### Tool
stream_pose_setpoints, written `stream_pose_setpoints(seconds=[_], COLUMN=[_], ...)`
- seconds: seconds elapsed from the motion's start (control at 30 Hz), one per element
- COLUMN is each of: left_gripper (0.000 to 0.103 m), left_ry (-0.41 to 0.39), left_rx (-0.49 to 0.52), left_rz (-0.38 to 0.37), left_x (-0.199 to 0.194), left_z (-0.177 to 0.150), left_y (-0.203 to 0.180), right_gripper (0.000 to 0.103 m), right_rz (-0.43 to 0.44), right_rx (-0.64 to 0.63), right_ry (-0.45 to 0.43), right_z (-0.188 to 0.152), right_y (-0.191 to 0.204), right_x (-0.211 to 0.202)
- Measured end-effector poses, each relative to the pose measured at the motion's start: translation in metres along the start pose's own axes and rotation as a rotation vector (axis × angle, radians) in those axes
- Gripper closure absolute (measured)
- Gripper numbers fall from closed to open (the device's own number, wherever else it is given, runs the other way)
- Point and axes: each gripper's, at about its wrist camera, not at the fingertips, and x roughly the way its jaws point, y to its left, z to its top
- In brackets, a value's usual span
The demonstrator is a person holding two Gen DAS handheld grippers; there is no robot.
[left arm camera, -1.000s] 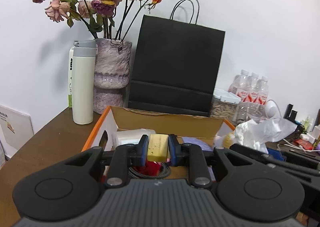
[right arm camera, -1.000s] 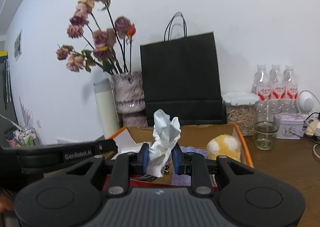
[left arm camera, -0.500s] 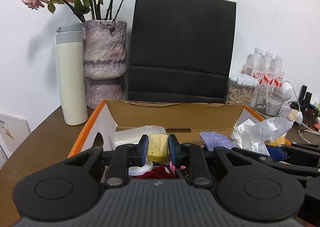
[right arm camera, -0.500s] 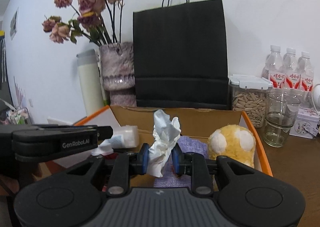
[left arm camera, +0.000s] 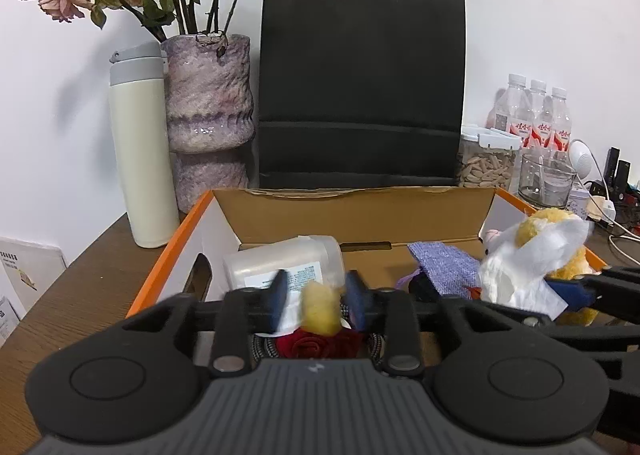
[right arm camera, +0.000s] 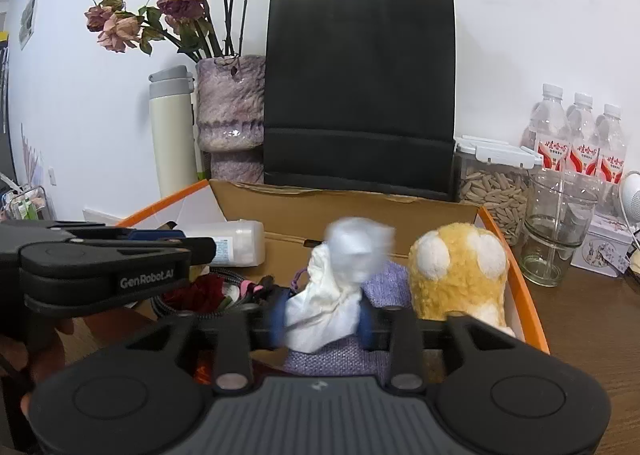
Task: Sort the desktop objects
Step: 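Open both grippers to drop the tissue and yellow block into the box, then move the right gripper to the small white cap while the left gripper approaches the large white ridged cap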
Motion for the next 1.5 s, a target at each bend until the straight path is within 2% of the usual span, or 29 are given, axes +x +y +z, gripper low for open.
stream_pose_setpoints(seconds=[0.03, 0.1, 0.13, 0.2, 0.27, 0.33, 0.4, 0.53, 0.87, 1.13, 1.5], left_gripper=[0.047, 0.036, 0.031, 0.009, 0.0, 0.0, 0.0, 0.0, 0.0, 0.0, 0.0], left_ry=[-0.006, -0.025, -0.035, -0.056, -0.087, -0.12, -0.129, -0.127, -0.183, -0.197, -0.147], left_rx=[-0.006, -0.014, -0.018, -0.025, -0.03, -0.034, -0.035, -0.053, -0.054, -0.041, -0.004], left_rz=[0.004, 0.004, 0.003, 0.013, 0.021, 0.027, 0.042, 0.044, 0.038, 0.014, -0.032], left_x=[-0.001, -0.004, -0.006, -0.008, -0.012, -0.016, -0.017, -0.017, -0.032, -0.048, -0.068], left_z=[0.0, 0.001, 0.001, 0.001, 0.001, 0.001, 0.0, -0.001, -0.005, -0.008, -0.024], left_y=[0.0, 0.002, 0.002, 0.002, 0.002, 0.002, 0.001, 0.003, 0.002, 0.006, 0.01], right_gripper=[0.044, 0.033, 0.028, 0.017, 0.013, 0.01, 0.0, 0.0, 0.0, 0.0, 0.0], right_rz=[0.0, -0.004, -0.007, -0.01, -0.006, -0.008, -0.013, -0.018, -0.026, -0.033, -0.021], right_rx=[0.004, 0.007, 0.007, 0.008, 0.008, 0.008, 0.014, 0.027, -0.003, -0.026, -0.054], right_ry=[-0.005, -0.018, -0.025, -0.029, -0.028, -0.024, -0.023, -0.02, -0.036, -0.09, -0.071], right_z=[0.0, 0.0, 0.0, 0.0, 0.0, -0.001, -0.001, -0.002, -0.003, -0.008, -0.026], right_y=[-0.001, -0.001, -0.001, -0.001, 0.001, 0.002, 0.002, 0.002, 0.009, 0.008, 0.006], right_x=[-0.001, -0.003, -0.005, -0.005, -0.005, -0.006, -0.006, -0.007, -0.019, -0.043, -0.069])
